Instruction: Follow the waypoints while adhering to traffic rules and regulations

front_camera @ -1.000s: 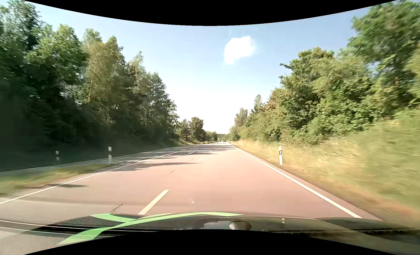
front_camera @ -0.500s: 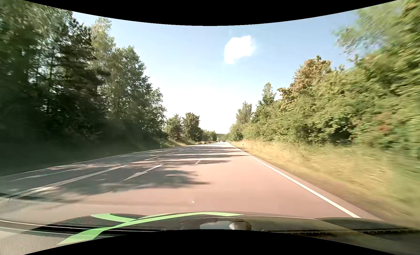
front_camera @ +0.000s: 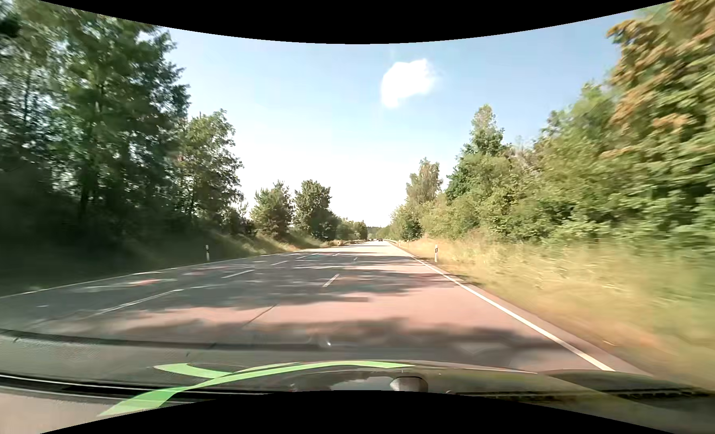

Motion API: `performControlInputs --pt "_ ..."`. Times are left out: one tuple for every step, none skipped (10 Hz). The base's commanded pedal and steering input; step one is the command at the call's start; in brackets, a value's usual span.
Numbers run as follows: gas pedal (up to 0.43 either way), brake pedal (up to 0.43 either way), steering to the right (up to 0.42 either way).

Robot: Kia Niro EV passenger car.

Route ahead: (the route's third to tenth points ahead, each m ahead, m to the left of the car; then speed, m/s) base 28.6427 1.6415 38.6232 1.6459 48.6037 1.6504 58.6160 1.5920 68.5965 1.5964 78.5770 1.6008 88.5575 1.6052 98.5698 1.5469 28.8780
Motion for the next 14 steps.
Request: performControlInputs --pt "0.28 0.0 -0.001" --pt "0.28 0.0 -0.001" --pt "0.299 0.0 -0.001" --pt "0.311 0.0 -0.001" --pt "0.311 0.0 -0.001" --pt "0.319 0.0 -0.001" --pt "0.319 0.0 -0.001" --pt "0.319 0.0 -0.001" --pt "0.319 0.0 -0.001" --pt "0.311 0.0 -0.001" --pt "0.311 0.0 -0.001" --pt "0.311 0.0 -0.001" --pt "0.319 0.0 -0.001" --pt "0.331 0.0 -0.001"
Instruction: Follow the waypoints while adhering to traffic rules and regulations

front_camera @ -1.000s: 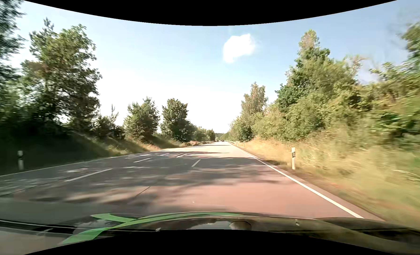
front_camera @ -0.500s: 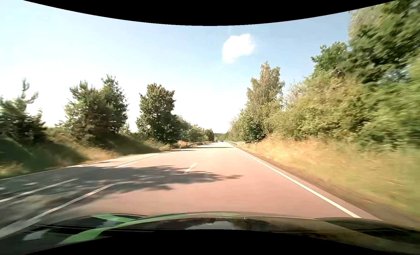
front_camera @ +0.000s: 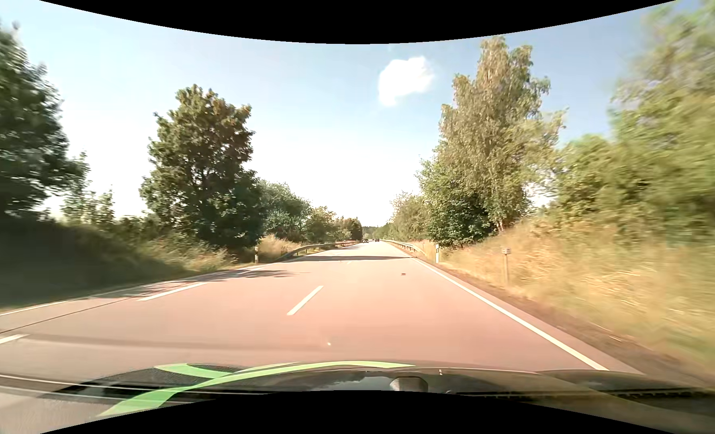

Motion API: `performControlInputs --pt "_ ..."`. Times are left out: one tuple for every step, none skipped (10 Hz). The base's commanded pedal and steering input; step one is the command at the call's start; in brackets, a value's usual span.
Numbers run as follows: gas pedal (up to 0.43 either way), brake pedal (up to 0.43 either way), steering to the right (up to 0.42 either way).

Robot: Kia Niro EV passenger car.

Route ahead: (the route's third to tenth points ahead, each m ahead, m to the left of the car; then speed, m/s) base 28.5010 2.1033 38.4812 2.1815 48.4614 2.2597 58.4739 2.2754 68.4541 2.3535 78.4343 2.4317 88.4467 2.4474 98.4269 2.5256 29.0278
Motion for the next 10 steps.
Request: performControlInputs --pt "0.331 0.0 -0.001" --pt "0.331 0.0 -0.001" --pt "0.339 0.0 -0.001" --pt "0.339 0.0 -0.001" --pt "0.339 0.0 -0.001" --pt "0.339 0.0 -0.002" --pt "0.339 0.0 -0.003" --pt "0.339 0.0 -0.003" --pt "0.339 0.0 -0.003" --pt "0.339 0.0 -0.003"
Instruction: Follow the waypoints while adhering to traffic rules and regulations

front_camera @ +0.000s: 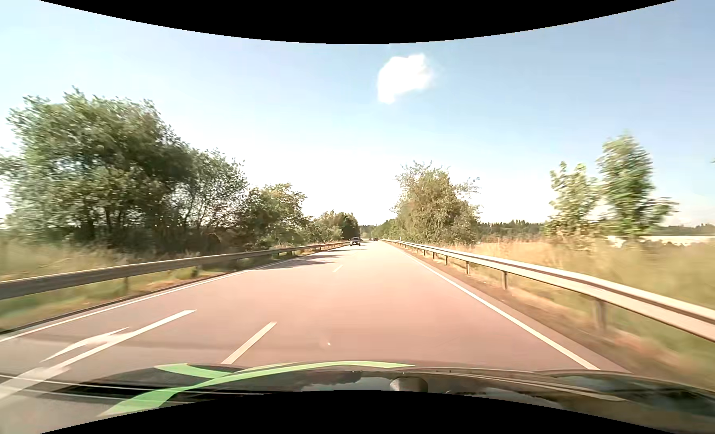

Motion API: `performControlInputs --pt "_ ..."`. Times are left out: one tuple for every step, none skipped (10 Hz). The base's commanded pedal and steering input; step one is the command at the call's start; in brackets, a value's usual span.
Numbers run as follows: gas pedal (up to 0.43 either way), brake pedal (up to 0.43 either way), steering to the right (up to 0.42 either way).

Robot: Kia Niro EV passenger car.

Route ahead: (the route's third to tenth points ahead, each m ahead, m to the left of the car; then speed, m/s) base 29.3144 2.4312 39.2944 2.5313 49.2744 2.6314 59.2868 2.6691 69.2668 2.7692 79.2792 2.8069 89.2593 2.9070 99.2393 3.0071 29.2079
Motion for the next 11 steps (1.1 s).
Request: performControlInputs --pt "0.331 0.0 -0.003" --pt "0.299 0.0 -0.003" --pt "0.299 0.0 -0.004" --pt "0.299 0.0 -0.003" --pt "0.299 0.0 -0.004" --pt "0.311 0.0 -0.004" --pt "0.319 0.0 -0.004" --pt "0.331 0.0 -0.004" --pt "0.331 0.0 -0.003" --pt "0.331 0.0 -0.003" --pt "0.331 0.0 -0.003"
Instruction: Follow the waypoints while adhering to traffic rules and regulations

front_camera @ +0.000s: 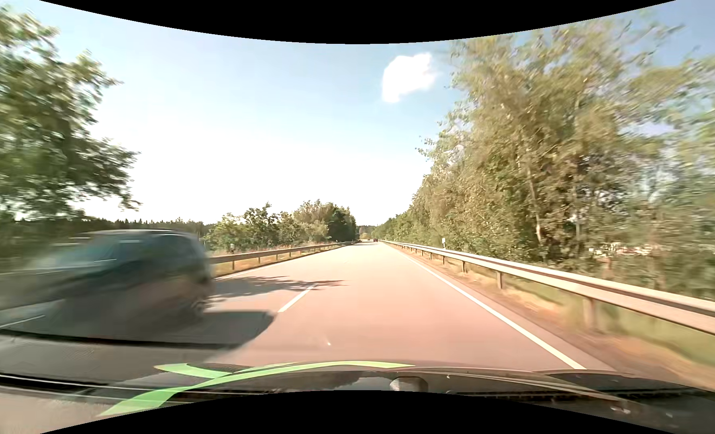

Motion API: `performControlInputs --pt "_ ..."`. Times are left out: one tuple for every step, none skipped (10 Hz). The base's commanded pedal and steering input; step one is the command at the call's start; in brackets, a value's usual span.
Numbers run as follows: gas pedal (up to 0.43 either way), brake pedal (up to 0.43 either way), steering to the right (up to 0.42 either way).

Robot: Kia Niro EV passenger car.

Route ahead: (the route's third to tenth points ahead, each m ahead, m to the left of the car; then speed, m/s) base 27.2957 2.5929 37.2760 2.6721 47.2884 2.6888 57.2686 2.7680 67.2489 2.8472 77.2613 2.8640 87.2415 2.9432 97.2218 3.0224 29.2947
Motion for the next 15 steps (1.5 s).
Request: performControlInputs --pt "0.319 0.0 -0.003" --pt "0.299 0.0 -0.004" --pt "0.299 0.0 -0.003" --pt "0.299 0.0 -0.004" --pt "0.299 0.0 -0.004" --pt "0.24 0.0 -0.004" --pt "0.22 0.0 -0.004" --pt "0.22 0.0 -0.003" --pt "0.22 0.0 -0.003" --pt "0.209 0.0 -0.004" --pt "0.177 0.0 -0.003" --pt "0.177 0.0 -0.003" --pt "0.177 0.0 -0.003" --pt "0.189 0.0 -0.003" --pt "0.22 0.0 -0.004"
